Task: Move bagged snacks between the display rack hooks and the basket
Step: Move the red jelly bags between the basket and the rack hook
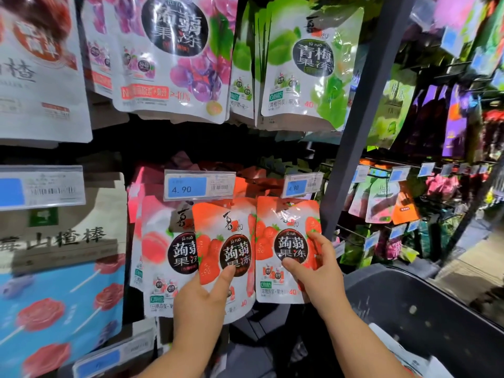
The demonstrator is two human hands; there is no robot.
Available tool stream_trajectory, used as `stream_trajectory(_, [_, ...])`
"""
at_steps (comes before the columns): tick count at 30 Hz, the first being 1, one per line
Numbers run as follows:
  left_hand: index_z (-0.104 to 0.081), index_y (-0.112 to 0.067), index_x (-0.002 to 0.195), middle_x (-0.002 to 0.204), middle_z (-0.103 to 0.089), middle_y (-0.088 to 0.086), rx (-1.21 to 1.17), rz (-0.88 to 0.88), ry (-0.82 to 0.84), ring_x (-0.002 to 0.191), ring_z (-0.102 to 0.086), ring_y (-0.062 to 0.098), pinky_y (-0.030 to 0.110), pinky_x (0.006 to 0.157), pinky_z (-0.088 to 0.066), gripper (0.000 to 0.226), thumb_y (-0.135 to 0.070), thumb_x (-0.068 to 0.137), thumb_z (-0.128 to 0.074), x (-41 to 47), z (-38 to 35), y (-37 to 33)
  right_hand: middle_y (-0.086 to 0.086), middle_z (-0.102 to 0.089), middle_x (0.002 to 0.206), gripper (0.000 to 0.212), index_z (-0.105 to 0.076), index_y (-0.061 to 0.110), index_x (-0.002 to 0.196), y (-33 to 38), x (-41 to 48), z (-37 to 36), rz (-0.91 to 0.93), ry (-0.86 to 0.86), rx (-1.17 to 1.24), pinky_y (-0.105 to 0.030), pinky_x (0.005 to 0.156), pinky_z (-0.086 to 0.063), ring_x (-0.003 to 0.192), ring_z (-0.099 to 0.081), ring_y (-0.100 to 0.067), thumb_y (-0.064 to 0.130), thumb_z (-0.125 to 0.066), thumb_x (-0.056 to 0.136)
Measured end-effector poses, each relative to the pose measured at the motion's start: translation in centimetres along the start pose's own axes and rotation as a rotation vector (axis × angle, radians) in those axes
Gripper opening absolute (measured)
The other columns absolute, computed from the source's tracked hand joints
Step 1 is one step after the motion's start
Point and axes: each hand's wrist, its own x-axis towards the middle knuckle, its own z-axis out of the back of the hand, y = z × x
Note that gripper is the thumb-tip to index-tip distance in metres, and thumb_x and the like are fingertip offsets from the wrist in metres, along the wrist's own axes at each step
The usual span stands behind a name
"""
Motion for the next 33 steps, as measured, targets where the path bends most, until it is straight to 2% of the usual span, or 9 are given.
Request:
stream_trajectory(5, [-0.066,-0.029,0.074,0.058,-0.064,-0.008,0.025,-0.01,-0.003,0.066,-0.059,0.008,0.02,0.058,-0.038,0.017,-0.041,0.086,-0.067,-0.3,0.4,0.0,0.013,-0.056,0.127,0.071,-0.049,0.047,0.125,-0.2,1.1,-0.1,0.001,0.009,-0.052,-0.028,0.089,-0.052,0.109,-0.062,-0.009,0.02,-0.088,0.071])
stream_trajectory(9, [-0.074,-0.024,0.095,0.069,-0.068,-0.009,0.017,-0.003,-0.004,0.072,-0.06,0.007,0.022,0.061,-0.04,0.021,-0.042,0.086,-0.067,-0.4,0.2,0.5,0.01,-0.053,0.132,0.072,-0.048,0.05,0.124,0.1,1.8,-0.5,0.01,0.041,-0.088,-0.027,0.091,-0.049,0.112,-0.059,-0.012,0.023,-0.088,0.071])
stream_trajectory(12, [-0.075,-0.02,0.1,0.069,-0.066,-0.012,0.025,-0.009,-0.014,0.071,-0.058,0.002,0.016,0.058,-0.038,0.027,-0.041,0.086,-0.067,-0.4,0.1,0.3,0.009,-0.052,0.134,0.072,-0.049,0.05,0.125,0.1,2.0,-0.7,0.013,0.057,-0.058,-0.026,0.091,-0.05,0.113,-0.059,-0.011,0.018,-0.087,0.072])
stream_trajectory(17, [-0.074,-0.022,0.102,0.078,-0.069,-0.014,0.009,-0.012,-0.009,0.071,-0.059,-0.006,0.007,0.058,-0.036,0.022,-0.037,0.087,-0.068,-0.6,0.1,0.0,0.019,-0.051,0.131,0.077,-0.045,0.047,0.137,-0.6,1.4,-0.2,0.002,0.083,0.038,-0.003,0.075,-0.048,0.105,-0.057,0.009,0.013,-0.082,0.078])
stream_trajectory(23, [-0.07,-0.032,0.088,0.078,-0.068,-0.017,-0.02,0.002,-0.009,0.079,-0.058,-0.004,0.008,0.06,-0.035,0.006,-0.037,0.086,-0.068,-0.5,0.1,-0.2,0.023,-0.054,0.128,0.083,-0.042,0.046,0.143,-1.0,1.5,0.0,-0.017,0.118,0.076,-0.011,0.074,-0.053,0.102,-0.064,0.007,0.01,-0.08,0.079])
stream_trajectory(26, [-0.072,-0.025,0.098,0.082,-0.07,-0.014,-0.036,0.004,-0.008,0.079,-0.058,-0.002,0.012,0.062,-0.037,0.018,-0.039,0.086,-0.068,-0.6,0.1,-0.1,0.03,-0.052,0.12,0.084,-0.037,0.046,0.145,-0.9,1.8,0.1,-0.024,0.142,0.066,-0.008,0.07,-0.051,0.096,-0.062,0.014,0.009,-0.078,0.081])
stream_trajectory(28, [-0.072,-0.025,0.097,0.077,-0.07,-0.011,-0.034,0.018,-0.007,0.074,-0.06,0.001,0.012,0.059,-0.037,0.021,-0.041,0.086,-0.067,-0.5,0.1,-0.2,0.033,-0.049,0.124,0.085,-0.035,0.05,0.145,-0.7,2.1,-0.1,-0.021,0.165,0.039,-0.011,0.078,-0.053,0.099,-0.062,0.013,0.013,-0.079,0.081])
stream_trajectory(30, [-0.072,-0.025,0.093,0.068,-0.068,-0.008,-0.028,0.026,-0.009,0.067,-0.06,0.004,0.011,0.054,-0.036,0.02,-0.042,0.086,-0.067,-0.4,0.2,-0.2,0.033,-0.049,0.127,0.086,-0.035,0.054,0.144,-0.8,2.5,-0.5,-0.035,0.17,0.007,-0.022,0.095,-0.052,0.108,-0.061,0.006,0.02,-0.081,0.08])
stream_trajectory(33, [-0.072,-0.024,0.092,0.071,-0.069,-0.011,-0.027,0.026,-0.005,0.071,-0.059,0.0,0.014,0.057,-0.036,0.021,-0.043,0.085,-0.067,-0.2,0.2,0.0,0.02,-0.053,0.136,0.09,-0.032,0.056,0.145,-0.6,3.3,-1.3,-0.062,0.18,-0.039,-0.038,0.105,-0.048,0.117,-0.06,-0.007,0.029,-0.084,0.077])
